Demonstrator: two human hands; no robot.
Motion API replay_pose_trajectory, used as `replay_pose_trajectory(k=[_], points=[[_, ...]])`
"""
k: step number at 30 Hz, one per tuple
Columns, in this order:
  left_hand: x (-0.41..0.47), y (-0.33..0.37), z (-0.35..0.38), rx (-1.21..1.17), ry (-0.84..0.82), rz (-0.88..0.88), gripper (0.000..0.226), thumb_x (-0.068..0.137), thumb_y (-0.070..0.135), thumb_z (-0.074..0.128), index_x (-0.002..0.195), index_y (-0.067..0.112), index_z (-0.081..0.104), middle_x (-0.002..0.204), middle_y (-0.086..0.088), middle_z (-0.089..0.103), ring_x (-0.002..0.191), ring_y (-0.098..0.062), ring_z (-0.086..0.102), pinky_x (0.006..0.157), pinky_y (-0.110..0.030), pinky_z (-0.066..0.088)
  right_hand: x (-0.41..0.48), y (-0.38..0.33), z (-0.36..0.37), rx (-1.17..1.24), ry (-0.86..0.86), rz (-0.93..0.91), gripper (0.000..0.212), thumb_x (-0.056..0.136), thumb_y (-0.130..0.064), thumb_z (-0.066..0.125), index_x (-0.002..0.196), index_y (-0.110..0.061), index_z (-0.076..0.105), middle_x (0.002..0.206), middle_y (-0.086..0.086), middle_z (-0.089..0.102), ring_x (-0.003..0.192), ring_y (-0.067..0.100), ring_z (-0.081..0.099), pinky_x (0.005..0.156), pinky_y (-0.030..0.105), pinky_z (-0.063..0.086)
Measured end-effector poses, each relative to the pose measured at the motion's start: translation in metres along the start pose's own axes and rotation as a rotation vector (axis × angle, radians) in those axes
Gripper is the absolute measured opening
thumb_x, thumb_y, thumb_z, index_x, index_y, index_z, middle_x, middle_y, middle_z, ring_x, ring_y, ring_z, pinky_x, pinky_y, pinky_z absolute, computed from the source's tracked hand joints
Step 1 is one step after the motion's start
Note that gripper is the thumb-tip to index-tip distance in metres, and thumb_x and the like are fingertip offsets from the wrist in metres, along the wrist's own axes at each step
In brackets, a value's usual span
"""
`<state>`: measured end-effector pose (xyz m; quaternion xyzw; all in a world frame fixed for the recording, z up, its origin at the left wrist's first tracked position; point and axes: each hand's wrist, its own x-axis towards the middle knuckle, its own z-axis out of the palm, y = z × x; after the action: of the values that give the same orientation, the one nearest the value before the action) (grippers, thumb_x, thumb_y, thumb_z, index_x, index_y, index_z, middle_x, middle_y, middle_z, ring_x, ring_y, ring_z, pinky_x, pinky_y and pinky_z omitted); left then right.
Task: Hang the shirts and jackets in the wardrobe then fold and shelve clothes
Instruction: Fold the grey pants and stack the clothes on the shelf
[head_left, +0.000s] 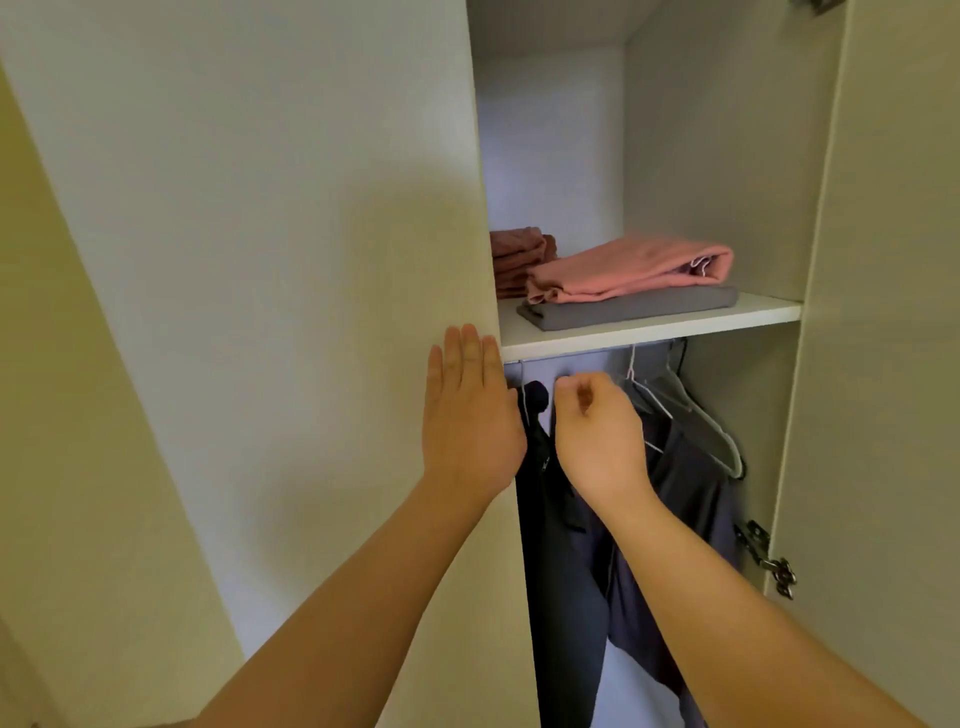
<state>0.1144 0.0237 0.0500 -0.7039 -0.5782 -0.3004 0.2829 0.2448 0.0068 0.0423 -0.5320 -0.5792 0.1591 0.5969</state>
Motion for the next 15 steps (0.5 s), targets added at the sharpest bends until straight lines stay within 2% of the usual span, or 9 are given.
replay_pose_trajectory(k=[3, 5, 9, 12, 15], points=[[0.0, 0.023, -0.012, -0.138, 0.135, 0.233, 0.057, 0.1, 0.023, 0.044, 0.151, 0.001, 0.034, 0.16, -0.016, 0.032, 0.152, -0.033, 0.018, 0.126, -0.044, 0.005, -0.004, 0.004, -0.027, -0.132, 0.217, -0.063, 0.02, 0.099, -0.029, 0.053, 0.111, -0.015, 0.06, 0.116, 0.005, 0.058, 0.11, 0.023, 0.052, 0.097, 0.037, 0.043], [0.001, 0.045, -0.018, -0.223, 0.215, 0.431, 0.052, 0.098, 0.019, 0.047, 0.147, 0.001, 0.043, 0.157, -0.014, 0.038, 0.151, -0.031, 0.024, 0.125, -0.045, 0.013, -0.009, 0.002, -0.05, -0.276, 0.416, -0.084, 0.028, 0.096, -0.027, 0.059, 0.12, -0.012, 0.058, 0.125, 0.01, 0.052, 0.118, 0.028, 0.046, 0.1, 0.036, 0.035], [-0.004, 0.099, -0.028, -0.441, 0.309, 0.747, 0.046, 0.097, 0.013, 0.05, 0.141, 0.002, 0.053, 0.153, -0.012, 0.045, 0.149, -0.029, 0.03, 0.122, -0.047, 0.023, -0.028, -0.003, -0.111, -0.541, 0.757, -0.036, 0.05, 0.089, -0.025, 0.063, 0.134, -0.011, 0.048, 0.144, 0.015, 0.037, 0.135, 0.034, 0.033, 0.106, 0.047, 0.025], [-0.012, 0.135, -0.037, -0.593, 0.369, 0.831, 0.042, 0.096, 0.009, 0.052, 0.137, 0.001, 0.058, 0.15, -0.013, 0.049, 0.147, -0.029, 0.035, 0.12, -0.048, 0.028, -0.05, -0.007, -0.173, -0.713, 0.999, -0.042, 0.062, 0.082, -0.019, 0.062, 0.14, -0.011, 0.041, 0.149, 0.016, 0.029, 0.138, 0.035, 0.026, 0.11, 0.049, 0.016], [-0.016, 0.162, -0.048, -0.727, 0.385, 0.851, 0.041, 0.093, 0.006, 0.055, 0.133, 0.0, 0.061, 0.147, -0.013, 0.052, 0.144, -0.031, 0.039, 0.119, -0.049, 0.029, -0.069, -0.015, -0.228, -0.824, 1.188, -0.004, 0.072, 0.078, -0.017, 0.059, 0.145, -0.012, 0.032, 0.154, 0.016, 0.023, 0.136, 0.027, 0.021, 0.113, 0.05, 0.012]])
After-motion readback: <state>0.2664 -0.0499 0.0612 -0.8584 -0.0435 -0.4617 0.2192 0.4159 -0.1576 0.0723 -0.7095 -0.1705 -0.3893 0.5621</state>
